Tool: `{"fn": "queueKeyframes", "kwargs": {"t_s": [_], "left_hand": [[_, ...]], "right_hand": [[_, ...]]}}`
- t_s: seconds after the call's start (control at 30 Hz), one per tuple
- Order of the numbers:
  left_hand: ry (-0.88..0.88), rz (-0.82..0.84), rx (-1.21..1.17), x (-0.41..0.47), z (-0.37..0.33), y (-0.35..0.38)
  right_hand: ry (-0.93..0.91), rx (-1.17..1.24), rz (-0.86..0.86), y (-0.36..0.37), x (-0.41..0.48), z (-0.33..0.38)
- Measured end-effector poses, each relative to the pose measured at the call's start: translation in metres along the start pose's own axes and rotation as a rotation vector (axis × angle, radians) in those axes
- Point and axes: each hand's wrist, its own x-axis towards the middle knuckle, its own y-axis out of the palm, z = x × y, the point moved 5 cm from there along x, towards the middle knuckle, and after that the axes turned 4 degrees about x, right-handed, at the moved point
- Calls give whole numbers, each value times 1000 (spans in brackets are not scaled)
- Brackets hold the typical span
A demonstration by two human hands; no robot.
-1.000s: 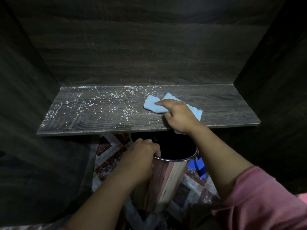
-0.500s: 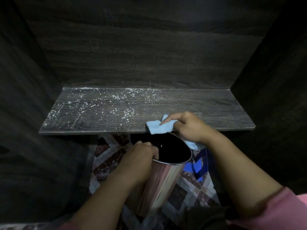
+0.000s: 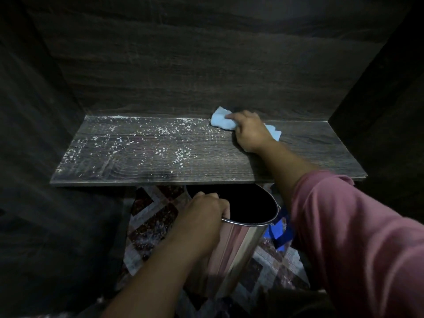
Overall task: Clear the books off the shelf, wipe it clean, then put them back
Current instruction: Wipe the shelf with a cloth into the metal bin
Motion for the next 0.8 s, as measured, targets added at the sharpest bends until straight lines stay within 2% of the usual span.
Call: {"fn": "queueKeyframes", "kwargs": {"t_s": [0.27, 0.63, 0.8], "left_hand": [[-6, -14, -15, -3, 2, 1], [-8, 11, -12, -5, -5, 1], [-16, 45, 21, -4, -7, 2]], "right_hand": [[109, 125, -77, -2, -19, -1], [89, 254, 16, 1, -80, 10], [13, 230, 40, 1, -108, 19]]}}
